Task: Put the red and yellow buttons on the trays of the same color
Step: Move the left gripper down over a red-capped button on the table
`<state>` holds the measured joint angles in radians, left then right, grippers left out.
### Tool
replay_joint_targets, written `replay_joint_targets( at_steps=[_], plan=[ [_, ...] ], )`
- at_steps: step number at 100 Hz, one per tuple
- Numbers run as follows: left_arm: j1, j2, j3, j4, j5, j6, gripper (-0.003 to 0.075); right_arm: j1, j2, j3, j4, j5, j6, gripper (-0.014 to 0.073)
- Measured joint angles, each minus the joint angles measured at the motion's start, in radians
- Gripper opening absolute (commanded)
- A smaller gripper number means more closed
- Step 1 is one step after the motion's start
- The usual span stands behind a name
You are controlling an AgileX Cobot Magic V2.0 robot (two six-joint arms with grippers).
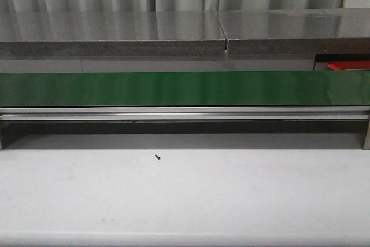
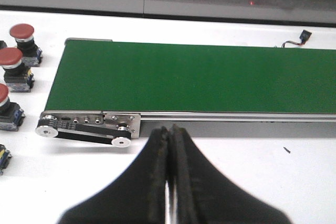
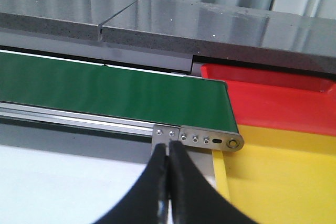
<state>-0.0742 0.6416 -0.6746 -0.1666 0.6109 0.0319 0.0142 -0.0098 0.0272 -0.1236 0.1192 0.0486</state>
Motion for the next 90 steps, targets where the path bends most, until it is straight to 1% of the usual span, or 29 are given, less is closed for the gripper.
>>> replay_joint_targets(
  at_steps=[9, 19, 45, 53, 58, 65, 77, 79, 82, 87, 90],
  plan=[
    [0.000, 0.089, -0.053, -0.014, 0.013, 0.000, -0.0019, 0.000, 0.000, 0.000, 0.000, 0.000, 0.000, -0.0098],
    [0.000, 0.164, -0.078, -0.034, 0.014, 0.000, -0.0019, 0.000, 0.000, 0.000, 0.000, 0.000, 0.000, -0.0098],
    [0.000, 0.267, -0.080, -0.055, 0.014, 0.000, -0.0018, 0.000, 0.000, 0.000, 0.000, 0.000, 0.000, -0.0098],
    [0.000, 0.289, -0.080, -0.056, 0.026, 0.000, 0.0003, 0.000, 0.000, 0.000, 0.000, 0.000, 0.000, -0.0098],
    [0.000, 0.309, -0.080, -0.057, 0.040, 0.000, 0.0055, 0.000, 0.000, 0.000, 0.000, 0.000, 0.000, -0.0098],
    [0.000, 0.329, -0.080, -0.057, 0.063, 0.000, 0.0171, 0.000, 0.000, 0.000, 0.000, 0.000, 0.000, -0.0098],
    [0.000, 0.345, -0.080, -0.059, 0.074, 0.000, 0.0443, 0.000, 0.000, 0.000, 0.000, 0.000, 0.000, -0.0098],
    [0.000, 0.347, -0.080, -0.061, 0.075, 0.000, 0.0470, 0.000, 0.000, 0.000, 0.000, 0.000, 0.000, -0.0098],
    [0.000, 0.347, -0.080, -0.067, 0.075, 0.000, 0.0532, 0.000, 0.000, 0.000, 0.000, 0.000, 0.000, -0.0098],
    [0.000, 0.347, -0.080, -0.079, 0.075, 0.000, 0.0600, 0.000, 0.000, 0.000, 0.000, 0.000, 0.000, -0.0098],
    [0.000, 0.347, -0.080, -0.090, 0.077, 0.000, 0.0628, 0.000, 0.000, 0.000, 0.000, 0.000, 0.000, -0.0098]
  ],
)
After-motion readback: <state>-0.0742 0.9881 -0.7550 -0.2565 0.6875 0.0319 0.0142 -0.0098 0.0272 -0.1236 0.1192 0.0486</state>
